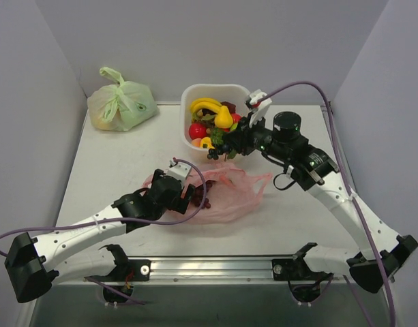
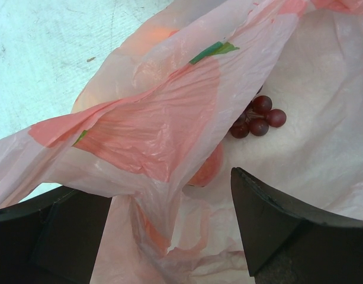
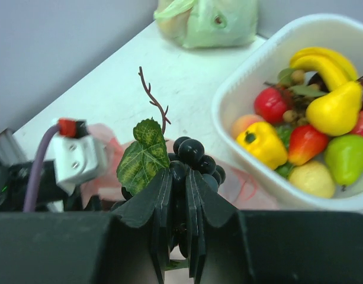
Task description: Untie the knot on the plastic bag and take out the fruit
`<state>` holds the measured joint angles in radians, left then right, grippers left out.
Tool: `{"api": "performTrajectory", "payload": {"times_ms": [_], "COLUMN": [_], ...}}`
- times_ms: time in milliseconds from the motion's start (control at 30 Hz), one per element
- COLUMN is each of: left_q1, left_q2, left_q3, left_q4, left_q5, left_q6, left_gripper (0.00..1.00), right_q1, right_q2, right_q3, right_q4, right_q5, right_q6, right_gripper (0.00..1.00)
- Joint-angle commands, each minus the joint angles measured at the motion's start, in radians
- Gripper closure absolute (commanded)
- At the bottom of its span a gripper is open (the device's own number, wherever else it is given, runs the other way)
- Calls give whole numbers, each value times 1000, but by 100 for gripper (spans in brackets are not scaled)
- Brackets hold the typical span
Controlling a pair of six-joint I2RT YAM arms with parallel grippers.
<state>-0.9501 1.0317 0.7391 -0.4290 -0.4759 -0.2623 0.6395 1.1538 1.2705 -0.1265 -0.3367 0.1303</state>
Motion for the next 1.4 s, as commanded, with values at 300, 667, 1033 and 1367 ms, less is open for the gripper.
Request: {"api": "performTrajectory", "payload": {"times_ms": [300,667,1033,1367], "left_q1": [10,17,39,54], "left_q2": [-15,13,5,-13], "left_q3": [16,20,17,9], "left_q4": [16,13,24,38], "left_q5": [23,13,25,34], "left_q6": [1,-3,-18,-29], "left_gripper": [11,11,11,25], "right_q1": [-202,-147,89,278], "right_q2": [513,369,8,124], "right_q3": [317,105,-297,-534], "right_q4": [228,136,134,431], "right_q5": [74,191,297,395], "right_q6": [26,45,257,472], "right_gripper": [65,16,23,28]}}
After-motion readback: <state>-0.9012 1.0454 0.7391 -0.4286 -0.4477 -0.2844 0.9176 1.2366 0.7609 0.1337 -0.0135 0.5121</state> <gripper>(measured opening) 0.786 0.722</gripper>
